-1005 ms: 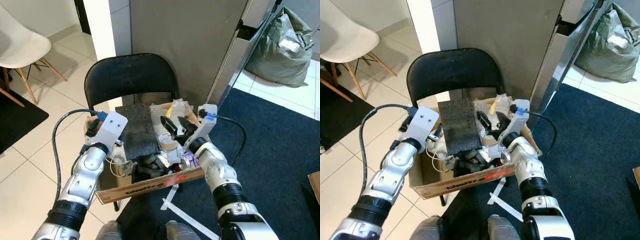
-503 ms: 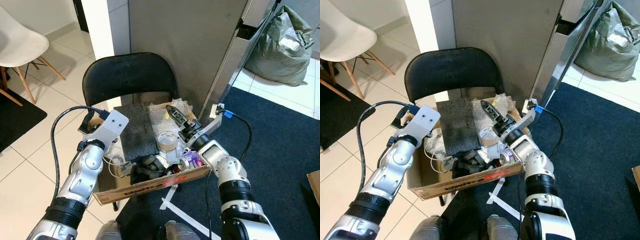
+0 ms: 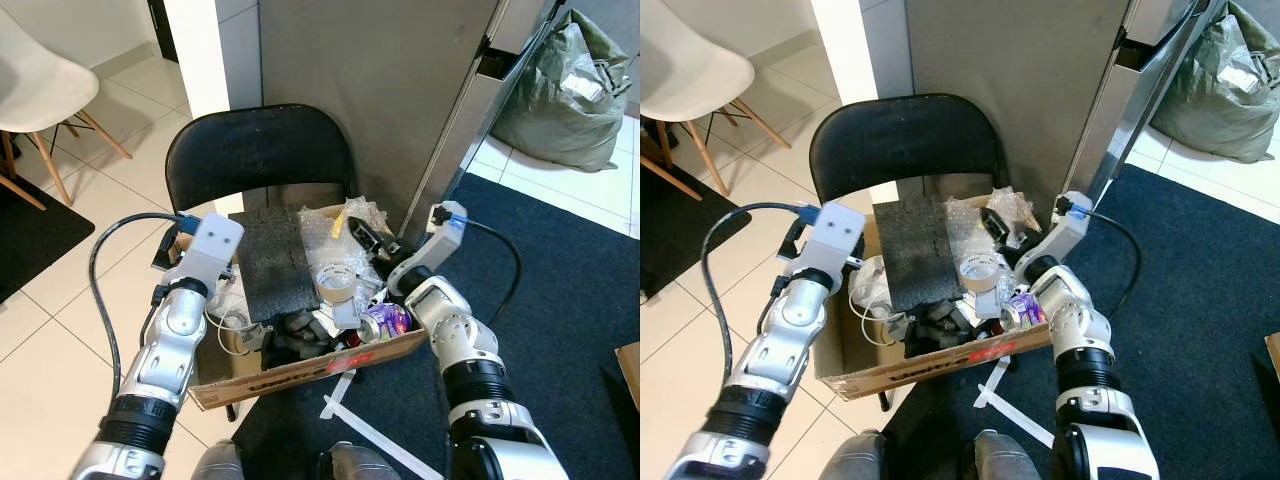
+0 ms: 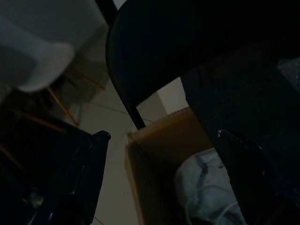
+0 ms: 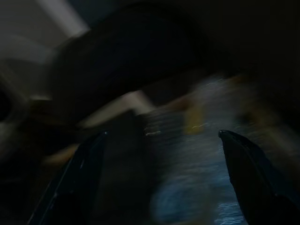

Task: Picking trash to rubbish bin

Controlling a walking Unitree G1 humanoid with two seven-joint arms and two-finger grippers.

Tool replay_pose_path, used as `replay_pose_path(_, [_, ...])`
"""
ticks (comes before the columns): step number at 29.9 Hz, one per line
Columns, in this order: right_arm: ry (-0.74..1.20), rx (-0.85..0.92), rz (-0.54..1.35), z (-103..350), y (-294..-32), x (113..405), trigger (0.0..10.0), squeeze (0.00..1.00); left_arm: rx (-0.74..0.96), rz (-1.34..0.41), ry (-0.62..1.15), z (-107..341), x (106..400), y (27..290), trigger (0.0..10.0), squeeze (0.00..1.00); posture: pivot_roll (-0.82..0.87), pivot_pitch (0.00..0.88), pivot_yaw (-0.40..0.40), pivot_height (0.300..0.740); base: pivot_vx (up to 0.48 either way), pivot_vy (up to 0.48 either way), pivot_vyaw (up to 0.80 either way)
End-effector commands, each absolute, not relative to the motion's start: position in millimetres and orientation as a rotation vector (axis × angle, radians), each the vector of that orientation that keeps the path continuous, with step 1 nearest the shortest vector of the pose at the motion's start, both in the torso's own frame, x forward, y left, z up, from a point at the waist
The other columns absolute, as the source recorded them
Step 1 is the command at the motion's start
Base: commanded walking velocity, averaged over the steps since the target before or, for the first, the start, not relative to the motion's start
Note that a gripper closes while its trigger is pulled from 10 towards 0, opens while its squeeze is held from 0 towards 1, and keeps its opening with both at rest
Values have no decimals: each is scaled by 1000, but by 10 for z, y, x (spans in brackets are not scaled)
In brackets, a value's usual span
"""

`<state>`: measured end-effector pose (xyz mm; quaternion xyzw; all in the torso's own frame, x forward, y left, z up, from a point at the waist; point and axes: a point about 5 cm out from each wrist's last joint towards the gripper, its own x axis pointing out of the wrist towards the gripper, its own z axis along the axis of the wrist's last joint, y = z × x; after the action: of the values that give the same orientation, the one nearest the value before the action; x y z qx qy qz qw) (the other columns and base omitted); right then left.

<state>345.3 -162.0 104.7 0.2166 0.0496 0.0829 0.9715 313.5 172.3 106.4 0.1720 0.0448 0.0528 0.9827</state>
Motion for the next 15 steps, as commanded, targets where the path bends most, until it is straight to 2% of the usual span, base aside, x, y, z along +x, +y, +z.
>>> replay_pose_path(1, [94,301,99,1002,-1714,3430,10000,0,273,116,133,984,3108,1749,10000,0,18,67,-61,740,0,0,0])
replay_pose_path(9, [76,129,90,897,-1763,3275,10000,0,204,134,72,1014,3037,1724,10000,0,5,54,-64,740,0,0,0])
replay_pose_path(15, [60,114,80,835,-1773,3197,10000,0,106,122,31,1046,2995,1677,10000,0,-6,28,-82,740,0,0,0])
